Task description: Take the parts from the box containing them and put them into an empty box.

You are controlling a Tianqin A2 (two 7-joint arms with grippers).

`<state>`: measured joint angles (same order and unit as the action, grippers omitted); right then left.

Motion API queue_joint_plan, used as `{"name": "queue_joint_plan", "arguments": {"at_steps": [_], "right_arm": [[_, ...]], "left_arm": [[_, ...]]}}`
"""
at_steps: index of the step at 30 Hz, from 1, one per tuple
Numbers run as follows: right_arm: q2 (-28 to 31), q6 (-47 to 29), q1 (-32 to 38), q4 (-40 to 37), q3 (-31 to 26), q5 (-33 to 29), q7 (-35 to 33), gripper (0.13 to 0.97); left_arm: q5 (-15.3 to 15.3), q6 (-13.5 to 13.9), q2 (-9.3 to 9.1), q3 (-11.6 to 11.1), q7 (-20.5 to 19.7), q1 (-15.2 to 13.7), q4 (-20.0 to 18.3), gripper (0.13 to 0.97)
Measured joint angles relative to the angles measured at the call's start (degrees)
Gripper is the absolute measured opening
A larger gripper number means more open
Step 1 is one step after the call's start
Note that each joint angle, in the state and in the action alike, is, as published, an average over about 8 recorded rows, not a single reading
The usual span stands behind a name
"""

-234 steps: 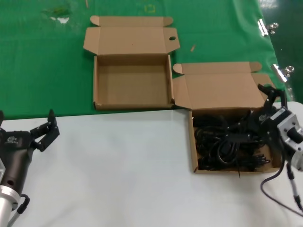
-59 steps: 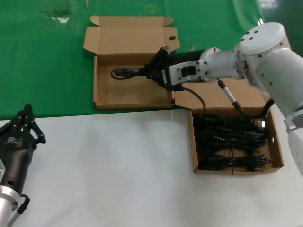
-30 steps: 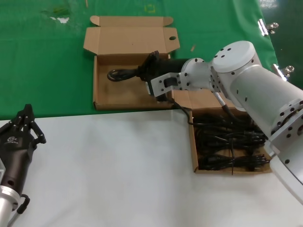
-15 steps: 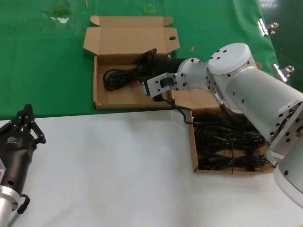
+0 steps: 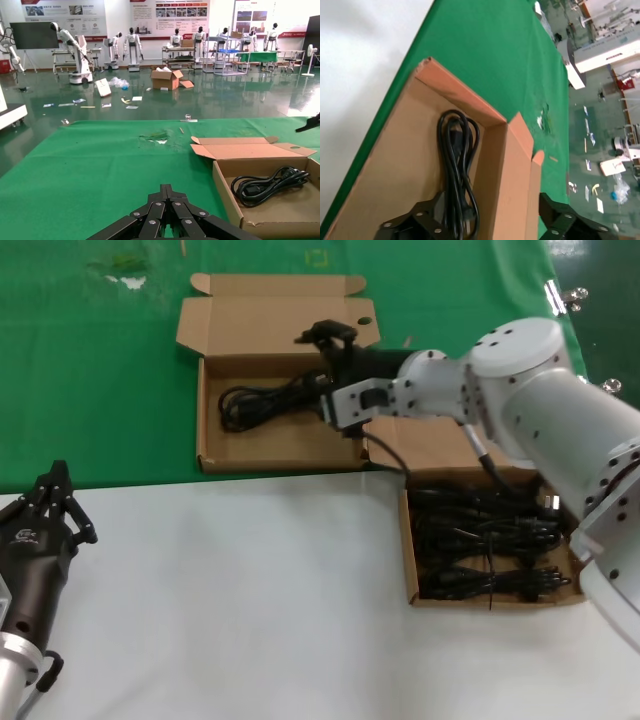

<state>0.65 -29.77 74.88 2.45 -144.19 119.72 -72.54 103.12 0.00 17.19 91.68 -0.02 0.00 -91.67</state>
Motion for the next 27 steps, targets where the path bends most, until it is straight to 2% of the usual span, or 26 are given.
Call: {"name": "queue_joint_plan", "arguments": {"at_steps": [2,10,13,19,27], "right_arm": [[0.58,-0.88,0.29,-0.58,2.44,-1.3,-0.37,0.51],[4.78,-5.38,0.36,-0.29,11.18,-5.95,0.09,0.719],[7.29,-6.86,-0.84,2.58,13.61,-7.86,2.39,0.756],[14.28,-7.58,-6.48,15.49,16.43,-12.85,11.93,0.867],[24.27,-5.51,-15.82,36.55,18.43,-20.31,28.48,0.938]], "left_arm": [[0.0,0.0,0.0,0.0,0.0,0.0,0.0,0.14],[0.0,0.0,0.0,0.0,0.0,0.0,0.0,0.14],[0.0,0.0,0.0,0.0,0.0,0.0,0.0,0.14],[0.0,0.0,0.0,0.0,0.0,0.0,0.0,0.14],[0.0,0.0,0.0,0.0,0.0,0.0,0.0,0.14]]}}
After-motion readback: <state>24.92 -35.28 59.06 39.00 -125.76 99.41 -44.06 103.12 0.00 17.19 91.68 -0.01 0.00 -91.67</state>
